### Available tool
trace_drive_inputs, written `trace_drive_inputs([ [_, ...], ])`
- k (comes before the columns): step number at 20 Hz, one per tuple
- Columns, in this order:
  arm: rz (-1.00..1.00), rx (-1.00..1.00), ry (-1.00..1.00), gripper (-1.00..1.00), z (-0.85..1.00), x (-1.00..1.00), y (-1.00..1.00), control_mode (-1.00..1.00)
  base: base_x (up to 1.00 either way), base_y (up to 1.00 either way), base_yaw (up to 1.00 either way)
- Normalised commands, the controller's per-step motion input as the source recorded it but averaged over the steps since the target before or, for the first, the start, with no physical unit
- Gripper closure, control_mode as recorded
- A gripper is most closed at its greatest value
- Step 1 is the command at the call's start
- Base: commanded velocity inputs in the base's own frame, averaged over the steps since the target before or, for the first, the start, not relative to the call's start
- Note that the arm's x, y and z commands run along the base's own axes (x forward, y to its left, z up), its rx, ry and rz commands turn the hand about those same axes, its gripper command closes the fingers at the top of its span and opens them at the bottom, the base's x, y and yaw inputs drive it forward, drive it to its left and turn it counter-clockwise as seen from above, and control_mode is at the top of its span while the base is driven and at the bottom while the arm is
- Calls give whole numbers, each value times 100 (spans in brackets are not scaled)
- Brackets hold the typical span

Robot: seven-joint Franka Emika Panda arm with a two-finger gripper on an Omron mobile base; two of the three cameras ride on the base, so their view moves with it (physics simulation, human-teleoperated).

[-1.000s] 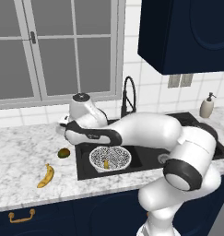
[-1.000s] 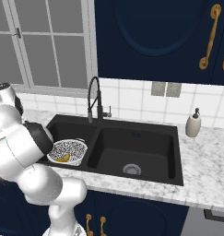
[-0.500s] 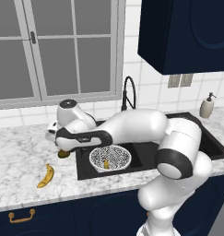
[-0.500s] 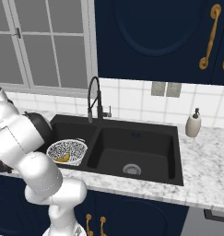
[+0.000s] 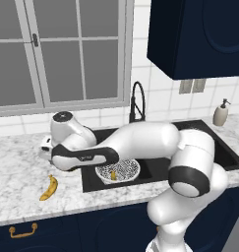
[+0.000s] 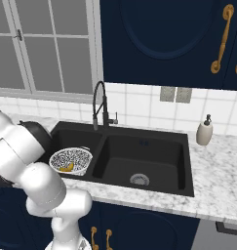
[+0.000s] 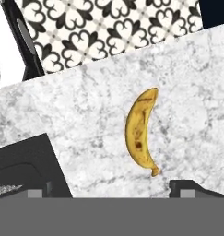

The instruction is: Put the colander in the sink, put the banana, mango, banana in the colander, and turn on the sink faucet and pour water over the colander.

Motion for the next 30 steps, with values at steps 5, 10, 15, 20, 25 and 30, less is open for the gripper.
trace_drive_inputs([
  [5, 2, 0, 0, -100, -22, -38, 27, -100, 0, 0, 0],
  [10, 0, 0, 9, -100, -50, 1, 24, -100, 0, 0, 0],
  [15, 1, -2, 3, -100, -34, 0, 44, -100, 0, 0, 0],
  [20, 1, -10, 5, -100, -31, 1, 32, -100, 0, 0, 0],
  [25, 0, -15, 6, -100, -25, 0, 31, -100, 0, 0, 0],
  [30, 1, -11, 2, -100, -24, 0, 13, -100, 0, 0, 0],
])
